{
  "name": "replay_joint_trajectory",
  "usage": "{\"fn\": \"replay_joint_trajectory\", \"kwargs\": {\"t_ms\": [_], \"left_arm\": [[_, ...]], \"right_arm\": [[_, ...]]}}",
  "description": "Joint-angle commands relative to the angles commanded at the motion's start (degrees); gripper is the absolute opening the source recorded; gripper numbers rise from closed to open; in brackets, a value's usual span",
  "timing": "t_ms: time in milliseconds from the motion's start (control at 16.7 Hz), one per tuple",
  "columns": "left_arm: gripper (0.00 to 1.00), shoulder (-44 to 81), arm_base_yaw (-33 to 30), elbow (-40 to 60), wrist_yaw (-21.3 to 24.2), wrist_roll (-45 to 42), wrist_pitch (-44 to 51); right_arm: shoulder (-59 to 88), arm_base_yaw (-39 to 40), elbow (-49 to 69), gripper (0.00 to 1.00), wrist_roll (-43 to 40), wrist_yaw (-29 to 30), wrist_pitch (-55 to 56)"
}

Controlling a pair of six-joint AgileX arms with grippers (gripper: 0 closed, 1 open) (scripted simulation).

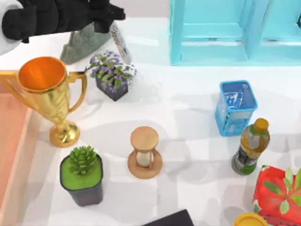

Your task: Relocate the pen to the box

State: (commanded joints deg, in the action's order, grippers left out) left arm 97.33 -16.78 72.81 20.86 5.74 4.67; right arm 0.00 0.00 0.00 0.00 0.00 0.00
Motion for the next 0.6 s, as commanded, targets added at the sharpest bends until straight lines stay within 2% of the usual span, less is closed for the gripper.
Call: {"fn": "replay_joint_trajectory", "kwargs": {"t_ms": [600], "left_arm": [[0.0, -2.33, 32.8, 11.5, 17.21, -58.0, 48.81]], "right_arm": [[0.0, 0.0, 0.0, 1.0, 0.0, 0.0, 0.0]]}}
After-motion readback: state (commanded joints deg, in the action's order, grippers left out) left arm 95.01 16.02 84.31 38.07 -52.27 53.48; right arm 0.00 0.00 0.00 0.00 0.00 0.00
